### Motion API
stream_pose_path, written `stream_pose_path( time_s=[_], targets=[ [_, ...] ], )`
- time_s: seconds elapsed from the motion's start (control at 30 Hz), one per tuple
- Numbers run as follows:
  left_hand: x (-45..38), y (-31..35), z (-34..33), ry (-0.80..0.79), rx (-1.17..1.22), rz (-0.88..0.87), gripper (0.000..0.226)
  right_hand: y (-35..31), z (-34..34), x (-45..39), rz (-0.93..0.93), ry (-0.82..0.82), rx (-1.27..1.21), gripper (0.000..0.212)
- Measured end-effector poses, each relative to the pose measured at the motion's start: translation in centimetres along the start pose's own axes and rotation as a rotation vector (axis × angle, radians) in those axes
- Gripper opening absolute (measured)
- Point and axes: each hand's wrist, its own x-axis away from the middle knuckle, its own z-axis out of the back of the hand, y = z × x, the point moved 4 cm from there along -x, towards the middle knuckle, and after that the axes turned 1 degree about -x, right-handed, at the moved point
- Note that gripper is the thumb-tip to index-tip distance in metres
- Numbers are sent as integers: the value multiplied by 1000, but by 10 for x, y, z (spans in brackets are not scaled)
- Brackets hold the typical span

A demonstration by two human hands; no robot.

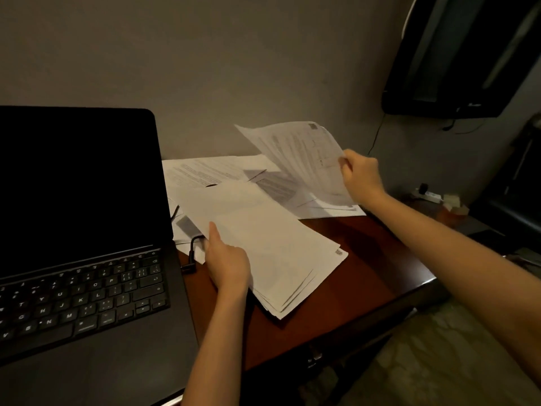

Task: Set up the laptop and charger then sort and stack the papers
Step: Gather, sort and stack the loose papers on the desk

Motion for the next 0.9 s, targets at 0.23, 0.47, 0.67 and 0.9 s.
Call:
stream_pose_path(
  time_s=[0.23,0.47,0.67,0.9],
  targets=[
    [13,10,0,-111,51,-201,44,-15,-12,116,822,-9,184,23],
    [14,-1,-4,-159,145,-28,71,1,-8,166,819,-295,146,34],
    [15,-1,0,-43,169,-15,80,-11,-17,134,469,-372,25,49],
    [15,2,14,104,-20,-46,89,-20,-85,44,385,-601,512,36]
  ],
)
